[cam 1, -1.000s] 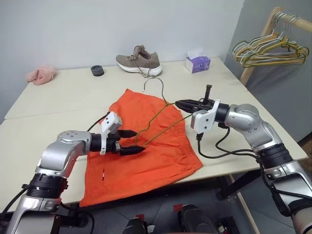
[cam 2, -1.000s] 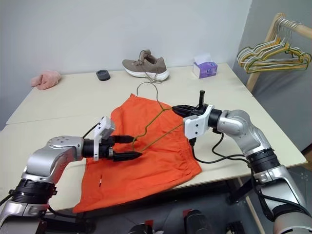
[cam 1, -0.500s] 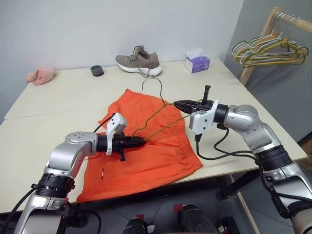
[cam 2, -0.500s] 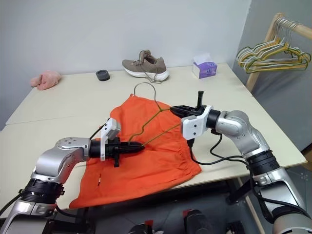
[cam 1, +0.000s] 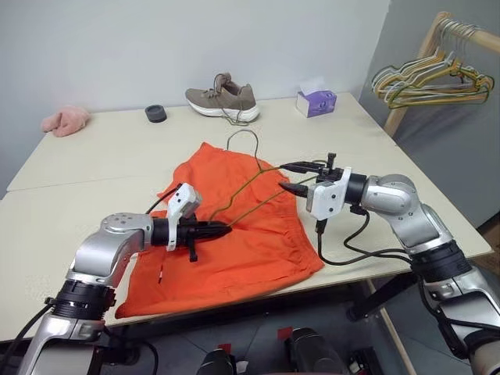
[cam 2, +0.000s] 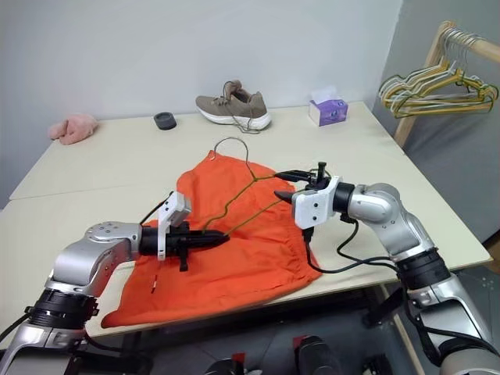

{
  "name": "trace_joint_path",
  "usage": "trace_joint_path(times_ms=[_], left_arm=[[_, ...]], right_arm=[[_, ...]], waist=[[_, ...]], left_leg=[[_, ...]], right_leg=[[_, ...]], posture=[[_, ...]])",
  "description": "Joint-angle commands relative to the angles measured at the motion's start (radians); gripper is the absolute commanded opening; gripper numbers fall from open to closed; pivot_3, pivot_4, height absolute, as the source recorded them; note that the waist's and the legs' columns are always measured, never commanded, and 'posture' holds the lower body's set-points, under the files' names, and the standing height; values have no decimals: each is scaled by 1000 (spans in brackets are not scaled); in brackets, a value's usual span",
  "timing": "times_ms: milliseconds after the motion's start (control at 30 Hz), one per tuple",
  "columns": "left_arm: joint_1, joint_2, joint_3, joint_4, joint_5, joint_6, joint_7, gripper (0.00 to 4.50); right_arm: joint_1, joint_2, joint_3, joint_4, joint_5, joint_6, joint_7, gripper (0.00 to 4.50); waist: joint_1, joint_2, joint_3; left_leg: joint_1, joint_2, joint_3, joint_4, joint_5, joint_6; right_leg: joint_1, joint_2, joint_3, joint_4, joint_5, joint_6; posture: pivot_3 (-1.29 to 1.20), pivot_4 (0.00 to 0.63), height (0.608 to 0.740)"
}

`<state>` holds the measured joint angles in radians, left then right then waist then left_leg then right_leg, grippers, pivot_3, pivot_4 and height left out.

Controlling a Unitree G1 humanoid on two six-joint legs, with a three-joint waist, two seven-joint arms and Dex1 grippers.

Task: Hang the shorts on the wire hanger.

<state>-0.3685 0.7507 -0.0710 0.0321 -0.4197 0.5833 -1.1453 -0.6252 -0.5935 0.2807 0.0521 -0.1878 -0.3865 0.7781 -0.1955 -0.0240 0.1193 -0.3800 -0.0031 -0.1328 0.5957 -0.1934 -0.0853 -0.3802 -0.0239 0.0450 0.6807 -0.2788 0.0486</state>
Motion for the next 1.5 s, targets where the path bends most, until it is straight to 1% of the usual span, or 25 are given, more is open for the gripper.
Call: trace_joint_path(times_ms=[33, 67, 133, 233, 367, 433, 567, 800, 833, 867, 900, 1133, 1433, 1467, 1500], left_arm=[[-3, 48, 12, -26, 39, -63, -20, 0], [-3, 62, 3, -23, 55, -81, -30, 0], [-3, 85, -13, -20, 80, -112, -51, 0], [-14, 111, -30, -18, 107, -147, -85, 0], [-23, 124, -51, -34, 123, -166, -125, 0], [-29, 124, -56, -42, 125, -165, -138, 0], [-35, 121, -64, -59, 136, -165, -149, 0], [-31, 125, -72, -80, 153, -174, -158, 0], [-30, 125, -72, -81, 155, -175, -159, 0], [-28, 125, -72, -83, 158, -177, -158, 0], [-27, 125, -71, -86, 159, -177, -159, 0], [-14, 117, -70, -100, 157, -177, -156, 0], [-9, 90, -51, -98, 126, -157, -143, 0], [-12, 85, -46, -92, 117, -147, -141, 550], [-13, 82, -43, -90, 111, -141, -140, 771]], right_arm=[[44, -61, -110, -135, 157, 276, 85, 3178], [53, -76, -125, -161, 181, 331, 100, 3370], [73, -106, -148, -212, 233, 443, 136, 3370], [100, -160, -150, -263, 272, 549, 200, 3370], [90, -191, -97, -300, 277, 674, 263, 3370], [73, -192, -66, -296, 260, 708, 281, 3370], [39, -196, 11, -251, 206, 704, 325, 3370], [-19, -174, 101, -163, 161, 717, 396, 3370], [-26, -174, 107, -159, 164, 729, 412, 3006], [-32, -171, 110, -156, 170, 747, 424, 2767], [-37, -168, 111, -153, 176, 770, 431, 2436], [-44, -165, 134, -143, 160, 792, 456, 14], [-21, -172, 123, -168, 159, 784, 465, 14], [-16, -177, 117, -173, 163, 782, 467, 0], [-13, -180, 113, -177, 165, 782, 469, 0]], waist=[[2, 0, 0], [3, 0, 0], [2, 0, 0], [0, 0, 0], [-8, 0, 0], [-13, 0, 0], [-23, 0, 0], [-28, 0, 0], [-27, 0, 0], [-27, 0, 0], [-27, 0, 0], [-27, 0, 0], [-27, 0, 0], [-27, 0, 0], [-27, 0, 0]], left_leg=[[0, 0, 0, 0, 0, 0], [0, 0, 0, 0, 0, 0], [-1, 0, 0, 1, 0, 0], [0, 0, 0, 1, 0, 0], [0, 0, 1, 1, 0, 0], [0, 1, 1, 1, 0, 0], [-1, 0, 1, 1, 0, 0], [-1, 0, 1, 1, 0, 0], [-1, 0, 1, 1, 0, 0], [-1, 0, 0, 1, 0, 0], [-1, 0, 0, 1, 0, 0], [-1, 0, 0, 1, 0, 0], [-1, 0, 0, 1, 0, 0], [-1, 0, 0, 1, 0, 0], [-1, 0, 0, 1, 0, 0]], right_leg=[[0, 0, 0, 0, 0, 0], [0, 0, 0, 0, 0, 0], [0, 0, 0, 0, 0, 0], [0, 0, -1, 0, 0, 0], [0, 0, 0, 0, 0, 0], [-1, 0, 0, 0, 0, 0], [-1, 0, 0, 0, 0, 0], [-1, 0, 0, 0, 0, 0], [-1, 0, -1, 0, 0, 0], [-1, 0, -1, 0, 0, 0], [-1, 0, -1, 0, 0, 0], [-1, 0, -1, 0, 0, 0], [-1, 0, -1, 0, 0, 0], [-1, 0, -1, 0, 0, 0], [-1, 0, -1, 0, 0, 0]], posture=[[-192, 51, 740], [-199, 50, 740], [-206, 50, 740], [-215, 48, 740], [-220, 45, 740], [-221, 42, 740], [-217, 38, 740], [-207, 32, 740], [-205, 33, 740], [-204, 34, 740], [-204, 34, 740], [-202, 36, 740], [-209, 40, 740], [-210, 40, 740], [-210, 40, 740]])
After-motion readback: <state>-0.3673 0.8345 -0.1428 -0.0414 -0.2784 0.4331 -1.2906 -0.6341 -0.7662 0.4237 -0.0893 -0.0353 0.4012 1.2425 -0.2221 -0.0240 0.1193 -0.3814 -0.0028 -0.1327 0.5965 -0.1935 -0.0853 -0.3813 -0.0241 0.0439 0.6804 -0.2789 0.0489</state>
